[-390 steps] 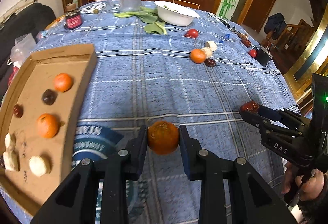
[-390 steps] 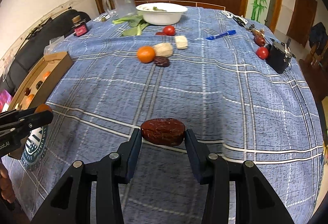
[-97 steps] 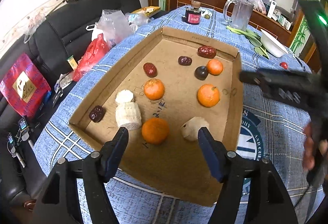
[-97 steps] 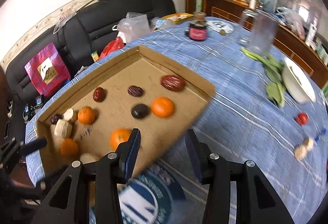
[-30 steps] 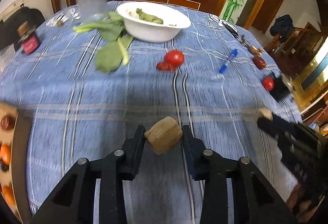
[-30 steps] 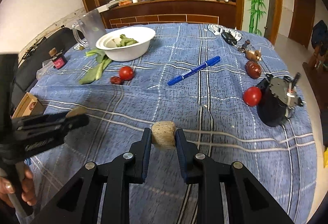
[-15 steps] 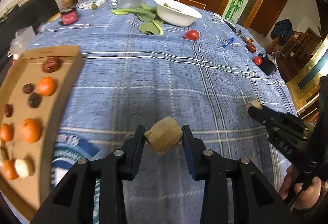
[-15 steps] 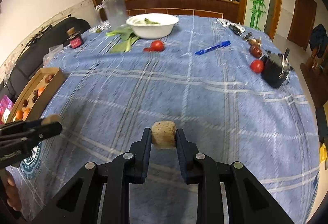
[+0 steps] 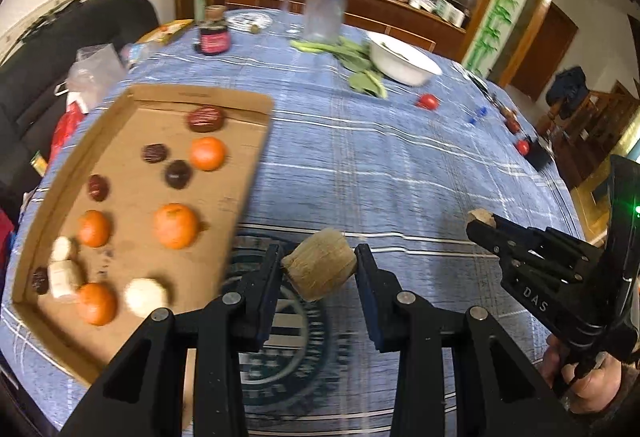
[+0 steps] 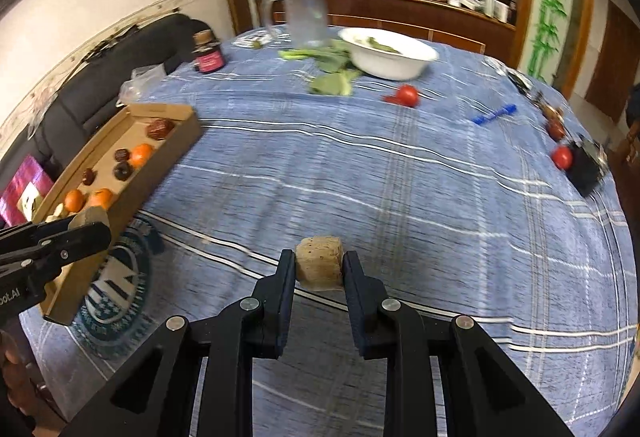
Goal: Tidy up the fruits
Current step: 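Carry both tan cork balls in both tools over the tray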
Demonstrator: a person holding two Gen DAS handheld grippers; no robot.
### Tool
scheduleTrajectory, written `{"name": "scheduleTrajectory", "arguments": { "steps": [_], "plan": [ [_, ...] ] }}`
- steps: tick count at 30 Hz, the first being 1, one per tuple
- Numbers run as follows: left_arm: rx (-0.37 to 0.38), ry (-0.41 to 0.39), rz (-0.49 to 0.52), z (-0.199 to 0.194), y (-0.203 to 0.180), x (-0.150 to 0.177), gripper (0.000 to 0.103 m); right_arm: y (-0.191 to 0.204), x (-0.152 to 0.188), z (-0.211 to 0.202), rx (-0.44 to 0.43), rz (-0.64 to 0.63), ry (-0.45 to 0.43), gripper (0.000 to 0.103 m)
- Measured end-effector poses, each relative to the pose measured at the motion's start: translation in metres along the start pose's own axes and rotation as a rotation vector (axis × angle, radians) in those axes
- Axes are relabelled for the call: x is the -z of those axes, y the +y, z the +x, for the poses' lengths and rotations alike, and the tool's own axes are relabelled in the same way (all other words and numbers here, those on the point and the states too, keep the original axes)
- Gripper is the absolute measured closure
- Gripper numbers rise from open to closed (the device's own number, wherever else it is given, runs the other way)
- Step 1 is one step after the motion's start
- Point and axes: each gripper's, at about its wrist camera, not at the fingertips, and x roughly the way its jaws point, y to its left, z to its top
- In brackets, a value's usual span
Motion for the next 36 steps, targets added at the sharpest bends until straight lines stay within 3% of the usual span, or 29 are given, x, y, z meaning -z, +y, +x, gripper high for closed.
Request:
{"name": "scheduleTrajectory", "arguments": {
  "steps": [11,20,36],
  "plan": [
    [-0.103,-0.044,-0.129,-0.028,0.085,-0.003,0.068,0.071,-0.033,0.015,-0.101,-0.094,-0.011,0.077],
    [-0.187,-0.053,-0.142,-0.038,0.132,-0.010,0.068,0.133,-0.057,0.029,-0.196,-0.184,-0.017,0.076],
    [-0.201,-0.024,-0.113,0.002,0.175,-0.063,0.068,0.222,-0.067,0.067,-0.318,-0.303,0.045,0.076]
  ]
}}
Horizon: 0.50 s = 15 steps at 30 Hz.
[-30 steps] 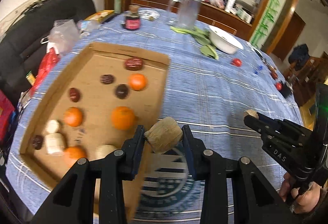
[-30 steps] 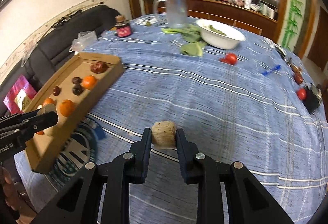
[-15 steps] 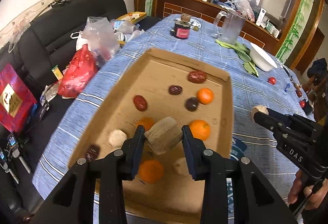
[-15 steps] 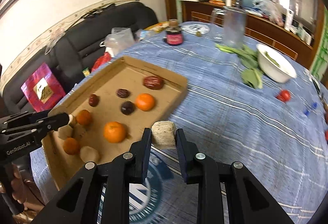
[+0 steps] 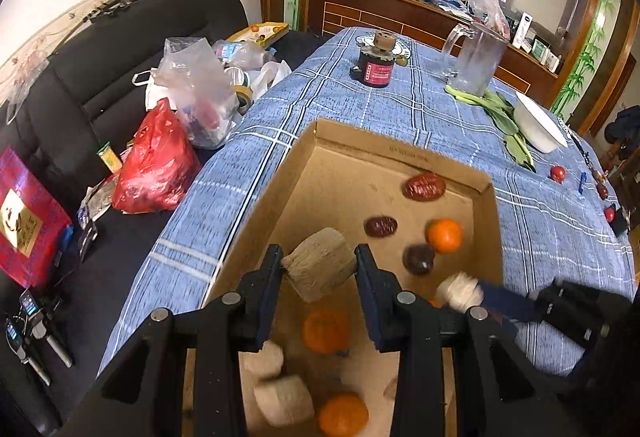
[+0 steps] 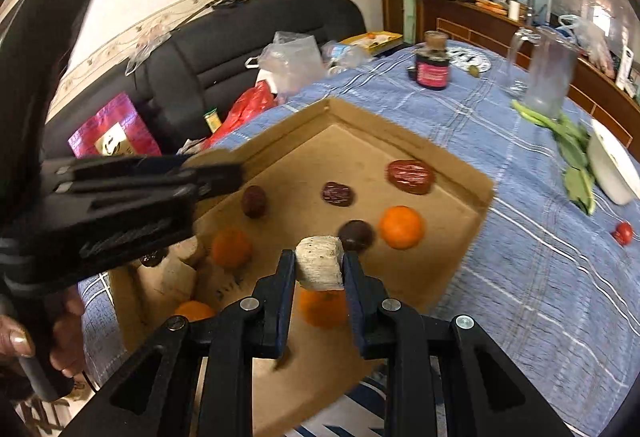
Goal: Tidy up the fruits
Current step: 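Carry both tan cork balls in both tools over the tray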
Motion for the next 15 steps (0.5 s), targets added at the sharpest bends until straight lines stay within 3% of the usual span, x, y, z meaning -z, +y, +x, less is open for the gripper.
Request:
{"name": "scheduleTrajectory", "arguments": {
  "steps": [15],
  "plan": [
    [0.020,0.090,-0.018,0.063,0.010,-0.025,0.068,0.021,0.002,0.046,-0.042,-0.029,0.080,0.076]
  ]
}}
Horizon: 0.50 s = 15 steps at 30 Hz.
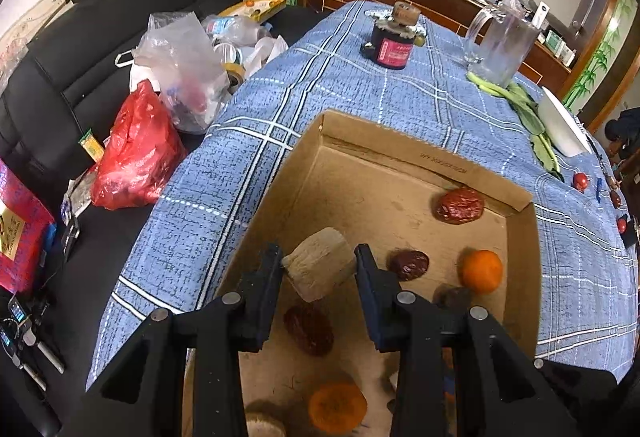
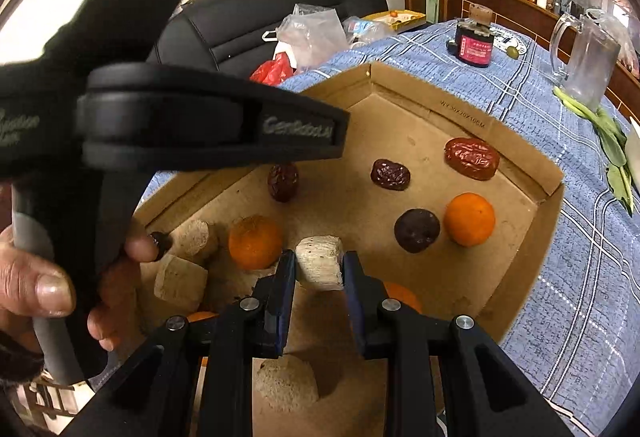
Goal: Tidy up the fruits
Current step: 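Carry both tan cork balls in both tools over the tray, then open both tools to release the tan cork balls into the tray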
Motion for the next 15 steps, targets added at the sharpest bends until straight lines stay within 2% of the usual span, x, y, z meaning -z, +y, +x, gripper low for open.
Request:
{"name": "scheduleTrajectory", "arguments": {
  "steps": [15],
  "plan": [
    [-0.016,0.048,0.046,0.025,-0.003,-0.003,0.067,0.013,0.005,0.004,0.039,-0.068,-0.012,0.076]
  ]
}}
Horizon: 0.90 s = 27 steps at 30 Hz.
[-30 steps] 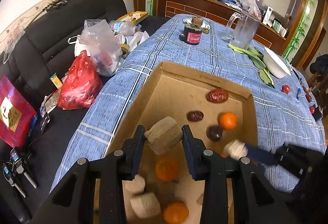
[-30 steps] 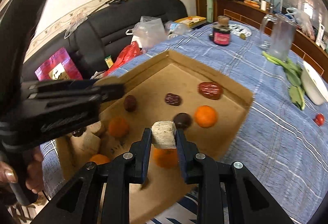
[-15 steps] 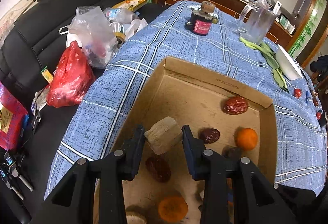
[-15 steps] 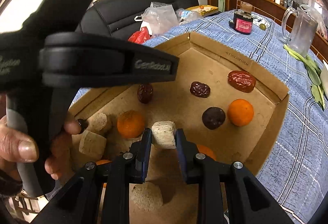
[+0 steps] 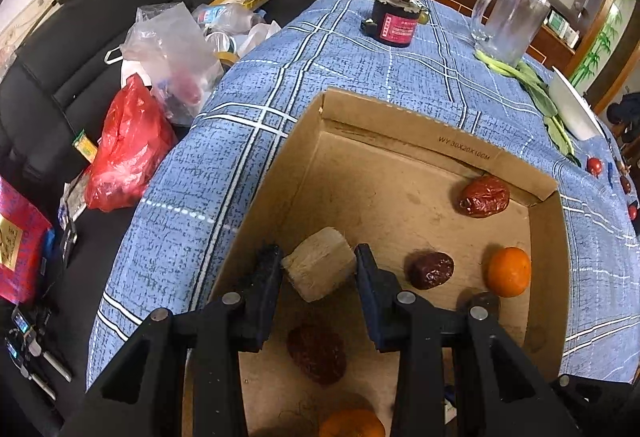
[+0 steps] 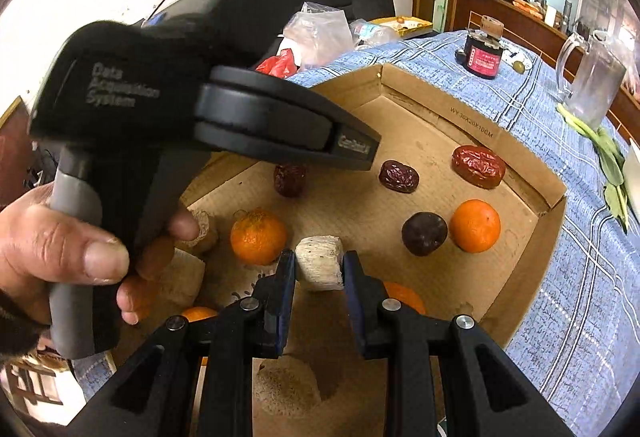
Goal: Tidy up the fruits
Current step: 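Open both tools to release the tan cork balls into the tray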
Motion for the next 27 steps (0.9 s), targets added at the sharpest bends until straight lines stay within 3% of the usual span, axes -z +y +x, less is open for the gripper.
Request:
{"name": "scheduleTrajectory", "arguments": {
  "steps": [13,20,27],
  "plan": [
    [0.012,-0.002,0.008,-0.001,-0.002,-0.001,0.060,-0.001,0.001,-0.002,0.007,0.013,0.003,0.075],
    [0.030,-0.032,-0.002,-0.014,0.000,0.001,0.050,0.002,0.002,-0.008,0.016,0.025,0.000,0.072],
    [0.039,-0.065,-0.030,-0.029,0.006,0.002,0.050,0.006,0.007,-0.028,0.041,0.038,-0.025,0.069]
  ]
}}
